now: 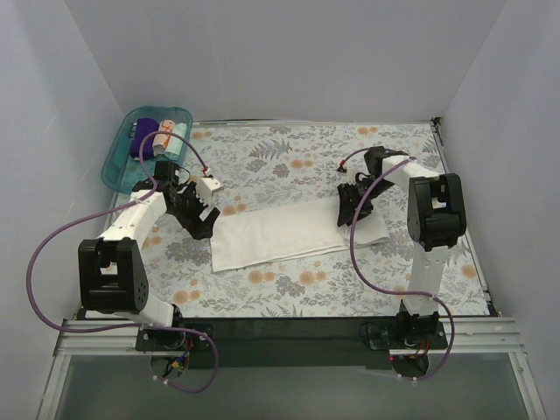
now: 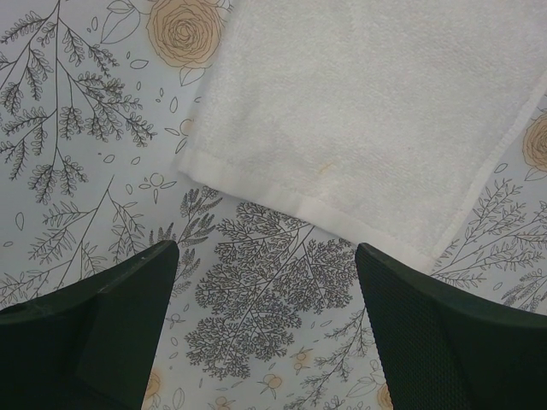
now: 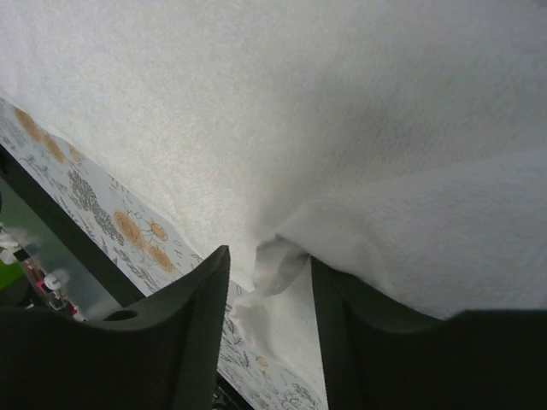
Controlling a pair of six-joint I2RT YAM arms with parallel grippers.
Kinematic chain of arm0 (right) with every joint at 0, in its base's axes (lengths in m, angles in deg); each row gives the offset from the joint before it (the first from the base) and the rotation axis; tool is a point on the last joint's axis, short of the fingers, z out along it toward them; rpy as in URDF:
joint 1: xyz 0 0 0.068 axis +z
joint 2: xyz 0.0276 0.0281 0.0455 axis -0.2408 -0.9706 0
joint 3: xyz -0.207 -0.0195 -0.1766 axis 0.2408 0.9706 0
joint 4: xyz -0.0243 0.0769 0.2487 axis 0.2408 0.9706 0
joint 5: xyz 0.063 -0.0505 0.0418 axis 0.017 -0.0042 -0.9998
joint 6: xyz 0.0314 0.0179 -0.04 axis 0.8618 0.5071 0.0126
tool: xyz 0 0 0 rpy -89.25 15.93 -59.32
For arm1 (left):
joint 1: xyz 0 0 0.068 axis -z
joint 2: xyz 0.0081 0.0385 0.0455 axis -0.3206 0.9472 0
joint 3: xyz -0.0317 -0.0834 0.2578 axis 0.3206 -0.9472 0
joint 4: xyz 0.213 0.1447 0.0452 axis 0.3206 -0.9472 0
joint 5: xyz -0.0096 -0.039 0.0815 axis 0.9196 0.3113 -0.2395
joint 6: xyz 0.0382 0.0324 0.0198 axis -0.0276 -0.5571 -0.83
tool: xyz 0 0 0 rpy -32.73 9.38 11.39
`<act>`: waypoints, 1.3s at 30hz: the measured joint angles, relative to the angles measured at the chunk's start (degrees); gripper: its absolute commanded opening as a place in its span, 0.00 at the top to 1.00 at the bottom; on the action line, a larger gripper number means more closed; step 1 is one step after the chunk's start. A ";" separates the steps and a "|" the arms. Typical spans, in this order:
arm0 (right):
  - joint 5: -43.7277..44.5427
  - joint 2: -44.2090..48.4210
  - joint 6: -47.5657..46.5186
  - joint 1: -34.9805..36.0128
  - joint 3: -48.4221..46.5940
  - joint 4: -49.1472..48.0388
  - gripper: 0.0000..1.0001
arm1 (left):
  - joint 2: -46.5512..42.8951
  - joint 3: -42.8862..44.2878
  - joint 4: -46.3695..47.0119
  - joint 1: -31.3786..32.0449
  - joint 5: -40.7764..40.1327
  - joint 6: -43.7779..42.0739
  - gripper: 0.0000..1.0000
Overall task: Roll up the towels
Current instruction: Fold the towel
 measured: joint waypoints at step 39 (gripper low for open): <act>-2.01 -0.09 -2.71 -4.72 -6.43 -2.95 0.85 | 0.31 -4.37 -2.84 8.33 5.55 -0.26 0.92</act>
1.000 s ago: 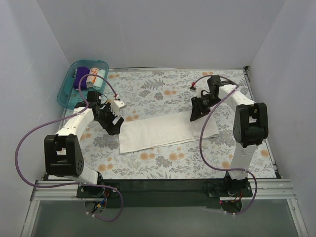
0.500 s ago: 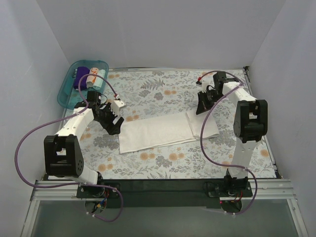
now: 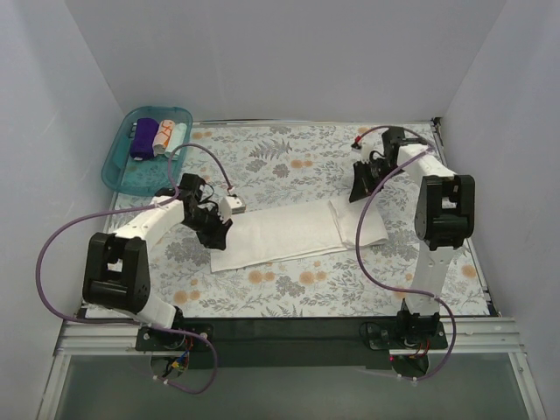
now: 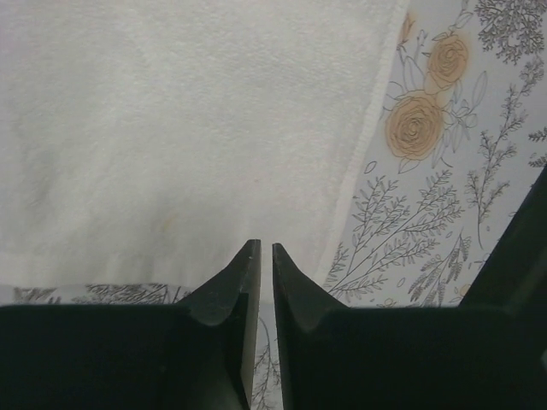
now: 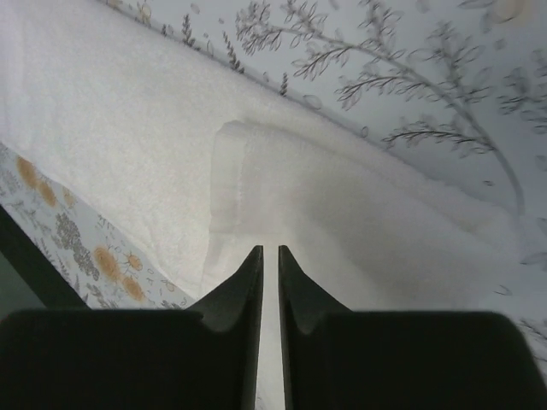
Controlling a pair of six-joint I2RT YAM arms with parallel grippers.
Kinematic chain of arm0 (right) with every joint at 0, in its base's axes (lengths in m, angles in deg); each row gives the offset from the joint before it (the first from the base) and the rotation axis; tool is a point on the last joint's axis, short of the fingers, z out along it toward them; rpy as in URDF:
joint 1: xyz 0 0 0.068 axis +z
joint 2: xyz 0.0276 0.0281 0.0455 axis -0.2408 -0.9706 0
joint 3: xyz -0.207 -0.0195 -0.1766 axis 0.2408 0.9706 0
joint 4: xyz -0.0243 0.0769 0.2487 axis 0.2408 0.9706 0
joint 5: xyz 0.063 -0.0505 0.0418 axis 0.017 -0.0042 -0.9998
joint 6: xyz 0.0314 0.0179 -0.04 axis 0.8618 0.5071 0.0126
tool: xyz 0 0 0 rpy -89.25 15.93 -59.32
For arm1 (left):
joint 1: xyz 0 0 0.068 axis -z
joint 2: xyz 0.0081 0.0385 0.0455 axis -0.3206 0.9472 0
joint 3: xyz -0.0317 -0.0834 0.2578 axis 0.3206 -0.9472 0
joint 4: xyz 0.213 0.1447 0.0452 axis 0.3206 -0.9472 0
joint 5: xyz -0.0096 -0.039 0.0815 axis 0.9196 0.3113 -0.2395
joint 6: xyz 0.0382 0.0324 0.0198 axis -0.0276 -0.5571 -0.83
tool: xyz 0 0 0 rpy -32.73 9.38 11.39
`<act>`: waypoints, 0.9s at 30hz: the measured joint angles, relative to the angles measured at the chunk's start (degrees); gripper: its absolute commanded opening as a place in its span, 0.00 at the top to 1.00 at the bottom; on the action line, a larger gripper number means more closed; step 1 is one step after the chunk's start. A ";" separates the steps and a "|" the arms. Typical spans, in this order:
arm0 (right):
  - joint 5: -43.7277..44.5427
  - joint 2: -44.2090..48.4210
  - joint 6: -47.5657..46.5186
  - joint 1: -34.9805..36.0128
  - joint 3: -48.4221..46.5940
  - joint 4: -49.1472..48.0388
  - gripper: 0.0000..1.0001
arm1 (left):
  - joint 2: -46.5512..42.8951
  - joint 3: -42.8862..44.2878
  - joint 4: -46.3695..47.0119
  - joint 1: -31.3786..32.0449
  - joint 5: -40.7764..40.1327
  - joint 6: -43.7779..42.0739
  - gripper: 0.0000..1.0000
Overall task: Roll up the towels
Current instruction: Fold the towel
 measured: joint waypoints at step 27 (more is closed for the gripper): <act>1.77 13.42 -6.69 4.28 28.20 -2.21 0.84 | 44.28 51.32 3.69 -1.20 -12.02 6.86 0.59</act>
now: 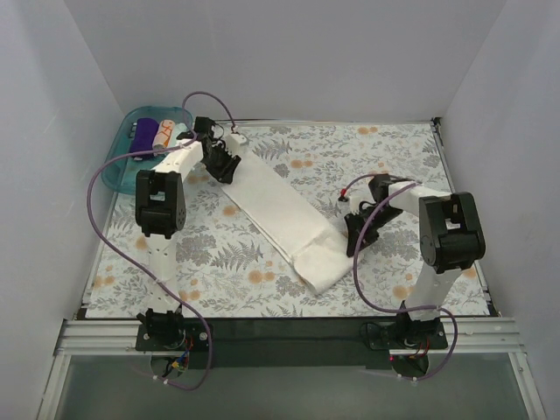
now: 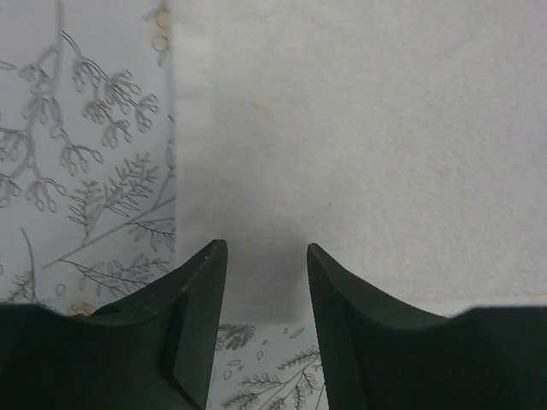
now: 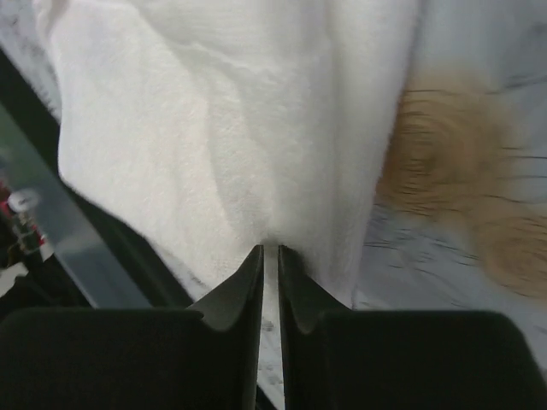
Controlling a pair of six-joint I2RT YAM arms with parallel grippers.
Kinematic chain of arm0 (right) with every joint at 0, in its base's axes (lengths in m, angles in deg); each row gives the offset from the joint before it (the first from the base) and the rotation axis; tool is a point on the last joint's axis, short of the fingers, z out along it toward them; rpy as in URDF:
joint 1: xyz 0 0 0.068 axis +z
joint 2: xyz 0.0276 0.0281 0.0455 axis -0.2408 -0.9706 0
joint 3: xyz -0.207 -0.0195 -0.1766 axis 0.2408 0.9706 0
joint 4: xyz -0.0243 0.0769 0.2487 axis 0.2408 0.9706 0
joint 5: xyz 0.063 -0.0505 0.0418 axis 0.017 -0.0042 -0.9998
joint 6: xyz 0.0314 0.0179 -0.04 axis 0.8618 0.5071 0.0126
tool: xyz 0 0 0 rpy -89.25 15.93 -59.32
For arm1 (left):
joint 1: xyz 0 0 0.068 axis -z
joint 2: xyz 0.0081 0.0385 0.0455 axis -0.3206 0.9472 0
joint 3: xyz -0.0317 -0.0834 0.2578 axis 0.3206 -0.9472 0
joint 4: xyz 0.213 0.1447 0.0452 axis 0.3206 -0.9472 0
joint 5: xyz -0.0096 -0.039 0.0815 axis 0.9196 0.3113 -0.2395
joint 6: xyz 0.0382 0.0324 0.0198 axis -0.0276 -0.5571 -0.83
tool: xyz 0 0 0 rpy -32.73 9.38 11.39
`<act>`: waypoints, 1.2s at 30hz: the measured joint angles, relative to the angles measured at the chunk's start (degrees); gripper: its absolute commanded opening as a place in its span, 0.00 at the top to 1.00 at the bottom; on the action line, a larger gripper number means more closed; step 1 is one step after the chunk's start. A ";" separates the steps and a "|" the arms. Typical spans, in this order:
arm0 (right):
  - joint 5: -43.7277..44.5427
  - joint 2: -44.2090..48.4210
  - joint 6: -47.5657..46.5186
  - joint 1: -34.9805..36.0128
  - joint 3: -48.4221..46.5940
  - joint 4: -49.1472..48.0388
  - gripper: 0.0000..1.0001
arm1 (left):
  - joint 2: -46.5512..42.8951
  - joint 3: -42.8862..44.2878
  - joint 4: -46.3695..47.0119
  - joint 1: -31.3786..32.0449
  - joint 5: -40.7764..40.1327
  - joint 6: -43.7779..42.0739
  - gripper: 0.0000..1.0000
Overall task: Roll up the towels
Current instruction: Fold the towel
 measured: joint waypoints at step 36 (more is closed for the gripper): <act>-13.33 -6.47 4.09 12.33 -0.52 0.11 0.64 | 6.12 4.83 6.82 4.11 12.11 12.15 0.77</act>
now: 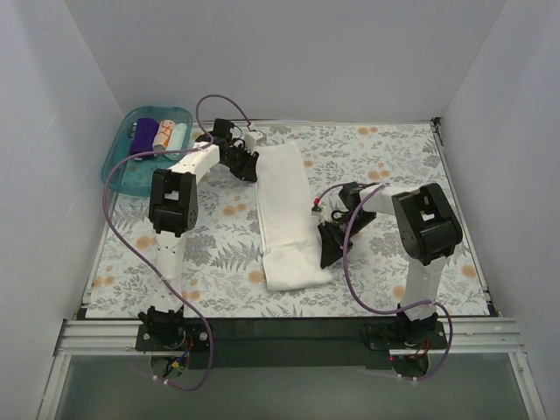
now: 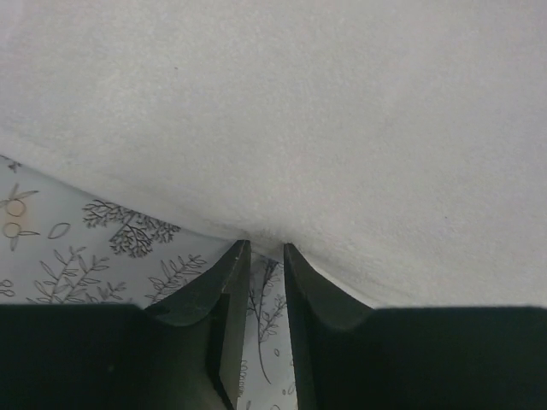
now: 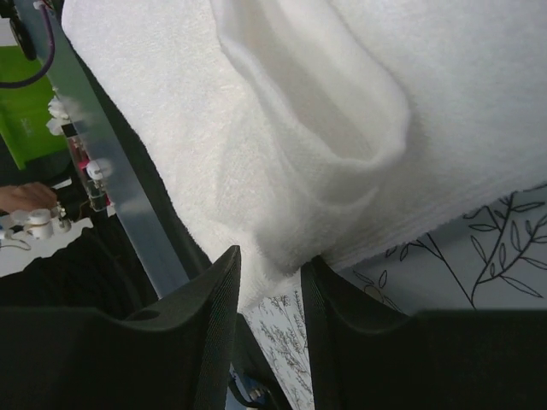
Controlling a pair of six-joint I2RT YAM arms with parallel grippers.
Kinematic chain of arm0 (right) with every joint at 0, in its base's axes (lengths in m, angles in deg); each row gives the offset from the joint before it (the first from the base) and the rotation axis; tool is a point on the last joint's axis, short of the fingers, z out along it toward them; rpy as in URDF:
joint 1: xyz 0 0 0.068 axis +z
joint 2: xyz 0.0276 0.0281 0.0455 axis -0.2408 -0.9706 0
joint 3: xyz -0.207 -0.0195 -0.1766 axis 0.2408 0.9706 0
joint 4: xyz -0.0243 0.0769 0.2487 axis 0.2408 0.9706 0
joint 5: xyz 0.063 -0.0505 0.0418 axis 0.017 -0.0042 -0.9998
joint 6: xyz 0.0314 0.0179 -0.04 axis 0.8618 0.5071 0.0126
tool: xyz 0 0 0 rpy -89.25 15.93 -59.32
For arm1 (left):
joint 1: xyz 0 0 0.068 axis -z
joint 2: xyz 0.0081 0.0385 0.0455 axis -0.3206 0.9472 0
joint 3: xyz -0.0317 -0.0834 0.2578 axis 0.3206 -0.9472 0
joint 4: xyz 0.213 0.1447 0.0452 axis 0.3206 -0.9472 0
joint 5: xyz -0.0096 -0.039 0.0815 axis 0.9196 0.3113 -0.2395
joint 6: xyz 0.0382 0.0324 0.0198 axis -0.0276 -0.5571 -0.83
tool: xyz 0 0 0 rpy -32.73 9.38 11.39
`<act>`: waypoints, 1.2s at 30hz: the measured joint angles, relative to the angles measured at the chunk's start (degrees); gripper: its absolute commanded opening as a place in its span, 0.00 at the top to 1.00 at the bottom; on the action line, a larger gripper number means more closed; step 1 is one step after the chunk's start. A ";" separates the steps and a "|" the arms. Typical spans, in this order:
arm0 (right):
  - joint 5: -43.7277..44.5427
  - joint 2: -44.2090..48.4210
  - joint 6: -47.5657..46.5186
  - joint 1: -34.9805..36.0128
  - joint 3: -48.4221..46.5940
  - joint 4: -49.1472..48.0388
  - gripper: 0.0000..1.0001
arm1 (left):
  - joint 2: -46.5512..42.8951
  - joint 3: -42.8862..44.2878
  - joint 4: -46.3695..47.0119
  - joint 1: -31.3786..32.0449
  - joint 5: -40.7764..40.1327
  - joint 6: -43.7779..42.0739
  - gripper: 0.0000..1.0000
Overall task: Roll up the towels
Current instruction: Fold the towel
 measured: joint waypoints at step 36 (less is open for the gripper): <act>6.71 -0.15 8.37 0.76 -7.87 -10.88 0.86 | -57.00 -46.66 3.69 0.04 5.79 -14.84 0.24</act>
